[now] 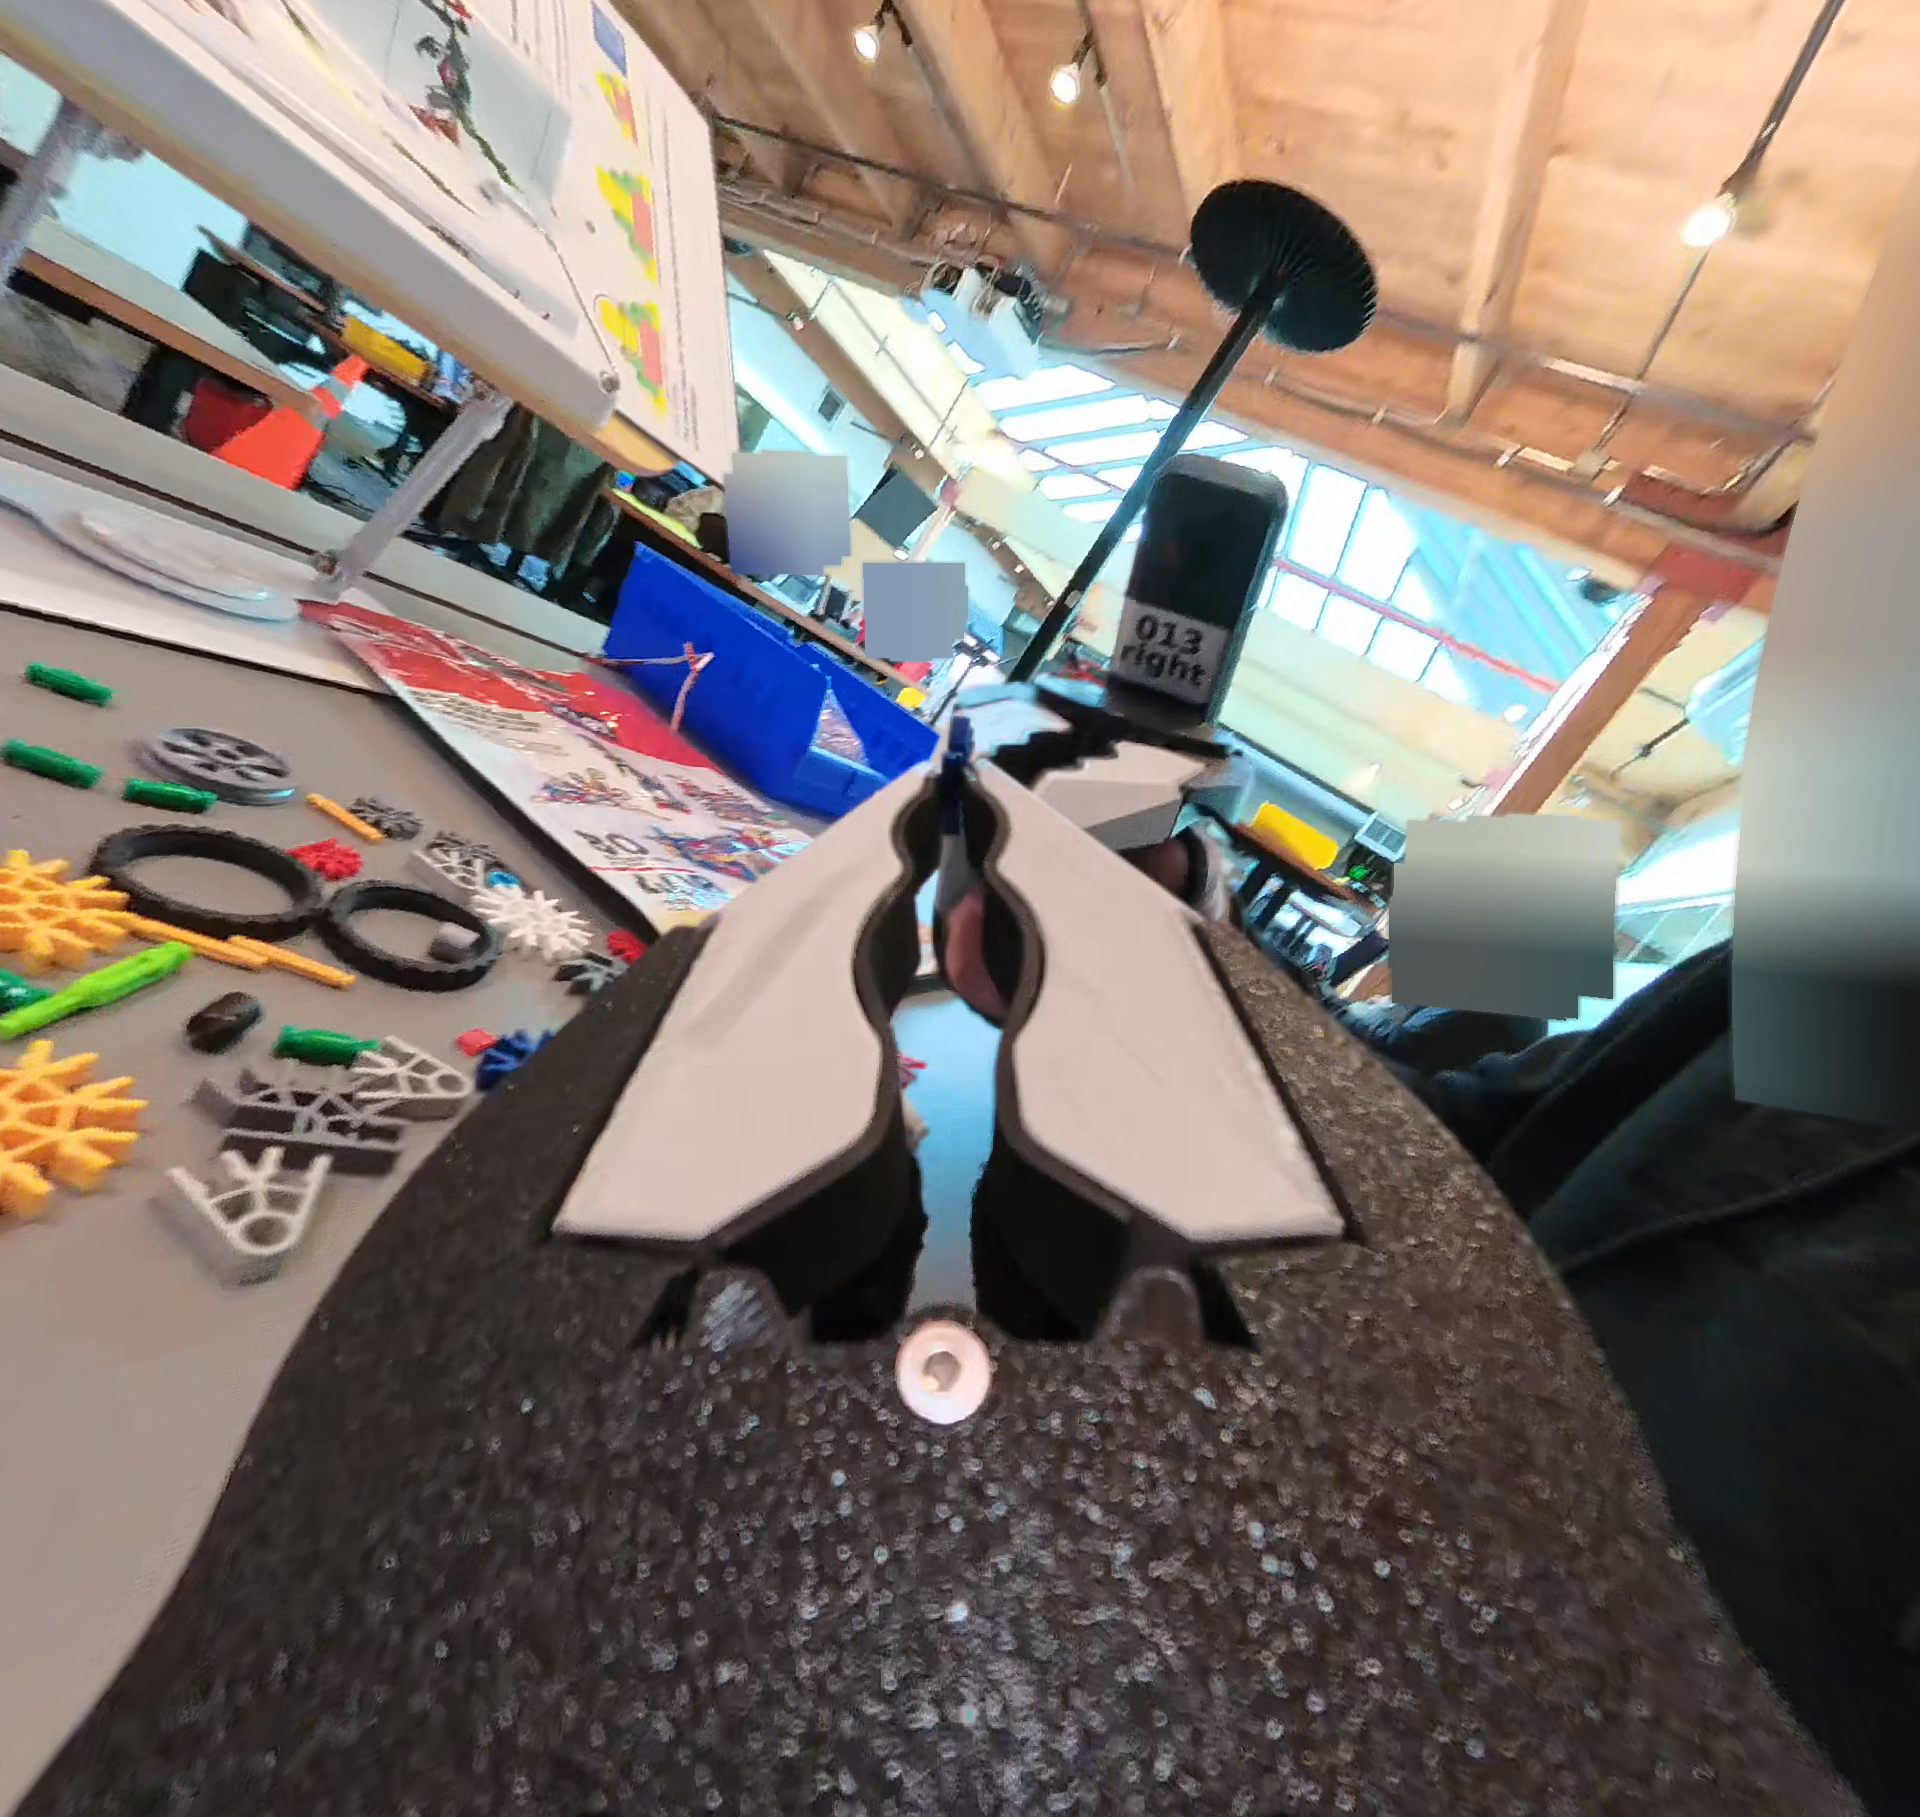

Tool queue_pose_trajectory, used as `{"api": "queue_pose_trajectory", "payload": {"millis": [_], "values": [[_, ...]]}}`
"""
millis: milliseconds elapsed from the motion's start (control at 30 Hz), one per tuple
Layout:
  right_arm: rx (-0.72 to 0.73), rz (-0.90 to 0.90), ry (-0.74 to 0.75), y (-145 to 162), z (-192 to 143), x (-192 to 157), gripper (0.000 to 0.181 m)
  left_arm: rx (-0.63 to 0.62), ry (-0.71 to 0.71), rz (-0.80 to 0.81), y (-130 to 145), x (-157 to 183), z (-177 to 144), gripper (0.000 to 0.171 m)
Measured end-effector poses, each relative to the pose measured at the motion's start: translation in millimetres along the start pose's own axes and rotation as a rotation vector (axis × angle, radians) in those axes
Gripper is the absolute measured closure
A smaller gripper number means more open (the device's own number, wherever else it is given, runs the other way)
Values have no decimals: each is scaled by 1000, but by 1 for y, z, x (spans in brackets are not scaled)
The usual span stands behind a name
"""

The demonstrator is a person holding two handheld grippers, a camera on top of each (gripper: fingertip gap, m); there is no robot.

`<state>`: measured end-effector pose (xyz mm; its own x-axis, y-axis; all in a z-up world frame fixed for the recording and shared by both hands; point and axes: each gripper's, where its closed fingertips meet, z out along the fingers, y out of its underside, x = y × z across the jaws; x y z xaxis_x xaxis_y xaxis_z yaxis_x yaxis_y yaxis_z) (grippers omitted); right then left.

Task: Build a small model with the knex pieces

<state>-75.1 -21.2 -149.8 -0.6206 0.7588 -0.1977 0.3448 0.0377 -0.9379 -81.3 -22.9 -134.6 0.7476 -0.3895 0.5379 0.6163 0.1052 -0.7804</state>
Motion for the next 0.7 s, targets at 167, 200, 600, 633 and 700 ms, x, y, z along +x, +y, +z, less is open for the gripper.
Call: {"api": "queue_pose_trajectory", "payload": {"millis": [167,200,600,633,700], "values": [[78,56,-39,-3,6,-8,169,69,51,-72,1,9,6,170],[98,70,-47,-5,5,-9,170,69,56,-75,3,10,7,171],[-35,39,15,21,-6,8,179,-137,-41,124,11,-1,1,159],[-89,22,34,30,-7,13,179,-237,-67,205,15,-5,-2,159],[-208,-23,85,49,-9,24,179,-438,-118,384,23,-18,-10,153]]}}
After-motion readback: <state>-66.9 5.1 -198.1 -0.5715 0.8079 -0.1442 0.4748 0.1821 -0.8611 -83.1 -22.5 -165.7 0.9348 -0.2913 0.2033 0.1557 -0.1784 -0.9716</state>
